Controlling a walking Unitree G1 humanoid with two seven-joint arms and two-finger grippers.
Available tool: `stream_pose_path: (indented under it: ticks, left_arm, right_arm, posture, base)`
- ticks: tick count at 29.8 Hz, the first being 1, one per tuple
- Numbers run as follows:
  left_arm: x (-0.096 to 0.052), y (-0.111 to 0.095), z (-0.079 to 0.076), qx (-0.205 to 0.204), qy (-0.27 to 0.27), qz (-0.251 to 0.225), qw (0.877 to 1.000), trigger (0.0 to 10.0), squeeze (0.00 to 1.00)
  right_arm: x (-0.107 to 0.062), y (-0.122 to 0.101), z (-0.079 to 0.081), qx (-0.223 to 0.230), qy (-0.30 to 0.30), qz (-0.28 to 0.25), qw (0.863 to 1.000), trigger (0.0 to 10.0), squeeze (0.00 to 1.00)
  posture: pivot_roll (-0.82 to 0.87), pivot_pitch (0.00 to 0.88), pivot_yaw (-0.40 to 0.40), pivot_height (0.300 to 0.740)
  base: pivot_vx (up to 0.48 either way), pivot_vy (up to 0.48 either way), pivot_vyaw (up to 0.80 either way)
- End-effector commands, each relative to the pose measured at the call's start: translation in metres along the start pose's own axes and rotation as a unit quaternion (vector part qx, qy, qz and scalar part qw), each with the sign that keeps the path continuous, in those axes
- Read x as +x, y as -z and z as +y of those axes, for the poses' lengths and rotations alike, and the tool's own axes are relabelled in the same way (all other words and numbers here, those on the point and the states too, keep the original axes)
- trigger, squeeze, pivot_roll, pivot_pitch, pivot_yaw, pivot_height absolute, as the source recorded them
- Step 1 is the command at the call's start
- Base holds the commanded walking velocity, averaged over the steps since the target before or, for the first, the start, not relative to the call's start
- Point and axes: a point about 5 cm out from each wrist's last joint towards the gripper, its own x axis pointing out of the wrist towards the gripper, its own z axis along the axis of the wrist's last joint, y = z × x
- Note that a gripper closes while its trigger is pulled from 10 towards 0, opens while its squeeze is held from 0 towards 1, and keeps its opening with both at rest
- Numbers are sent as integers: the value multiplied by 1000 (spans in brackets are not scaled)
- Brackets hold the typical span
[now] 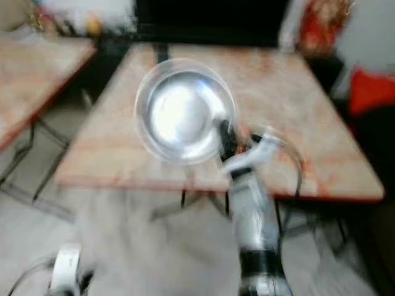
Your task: Setting the table
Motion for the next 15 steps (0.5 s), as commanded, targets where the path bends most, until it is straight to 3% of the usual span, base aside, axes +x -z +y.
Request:
stream_pose_path:
  ticks: [1,15]
  left_arm:
    - [2,-5,-12,-4,16,-9,1000,10000,0]
    - [1,-4,-25,1,24,-16,1000,10000,0]
  right_arm:
    - [-8,-11,-15,-11,29,-18,999,10000,0]
    - [-13,-5,-23,-13,73,-11,997,10000,0]
  posture:
    - [-64,0,-19,740]
    - [-65,0,-20,740]
  base:
    - [307,0,0]
    - [309,0,0]
